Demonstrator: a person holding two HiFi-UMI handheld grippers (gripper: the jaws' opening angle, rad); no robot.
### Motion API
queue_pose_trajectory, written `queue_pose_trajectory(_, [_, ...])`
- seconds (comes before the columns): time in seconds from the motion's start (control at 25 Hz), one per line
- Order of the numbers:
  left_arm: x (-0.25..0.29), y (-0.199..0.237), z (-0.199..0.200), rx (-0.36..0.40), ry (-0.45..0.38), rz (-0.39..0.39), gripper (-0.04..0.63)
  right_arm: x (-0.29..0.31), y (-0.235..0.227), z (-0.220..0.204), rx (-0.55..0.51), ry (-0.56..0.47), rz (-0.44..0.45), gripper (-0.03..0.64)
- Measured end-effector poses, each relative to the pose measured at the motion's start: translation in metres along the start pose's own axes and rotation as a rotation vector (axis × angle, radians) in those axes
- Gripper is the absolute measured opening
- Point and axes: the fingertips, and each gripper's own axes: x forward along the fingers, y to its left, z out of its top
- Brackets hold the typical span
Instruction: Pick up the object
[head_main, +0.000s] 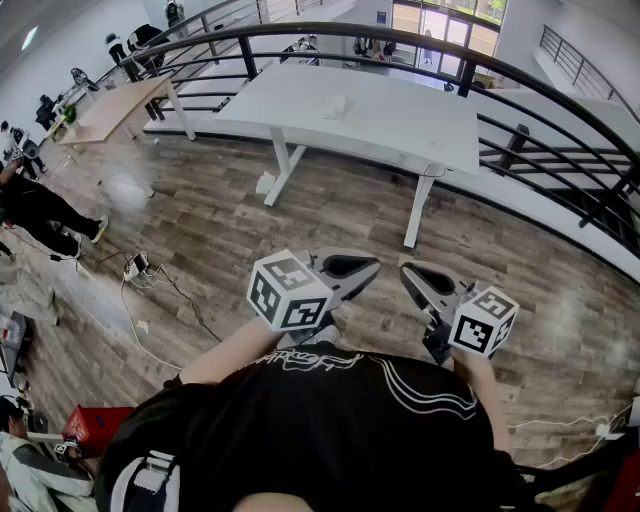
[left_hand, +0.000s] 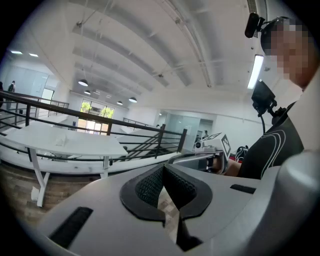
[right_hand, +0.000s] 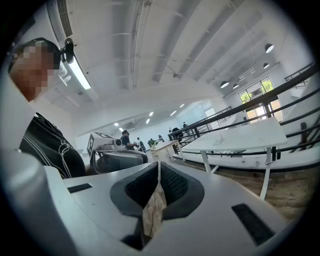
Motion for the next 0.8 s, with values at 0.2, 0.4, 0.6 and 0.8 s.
queue_pose_trajectory(0.2, [0.0,0.0,-0.002,-0.004,-0.004,0.013,0.008,-0.002,0.0,0.002,-0.003,-0.008,0.005,0.025])
queue_pose_trajectory(0.4, [0.0,-0.001,-0.005,-0.011,-0.011,0.024,0.008,0.001,-0.001,-0.003,0.003,0.0,0.024,0.025])
queue_pose_trajectory(0.6, [-0.003,0.0,-0.011,-0.022,-0.005,0.046,0.008,0.006,-0.001,-0.006,0.017,0.0,0.051,0.025])
queue_pose_trajectory(0.8, [-0.002,0.009,-0.014,-0.037,-0.005,0.065,0.008,0.014,-0.008,-0.009,0.033,0.002,0.067,0.025])
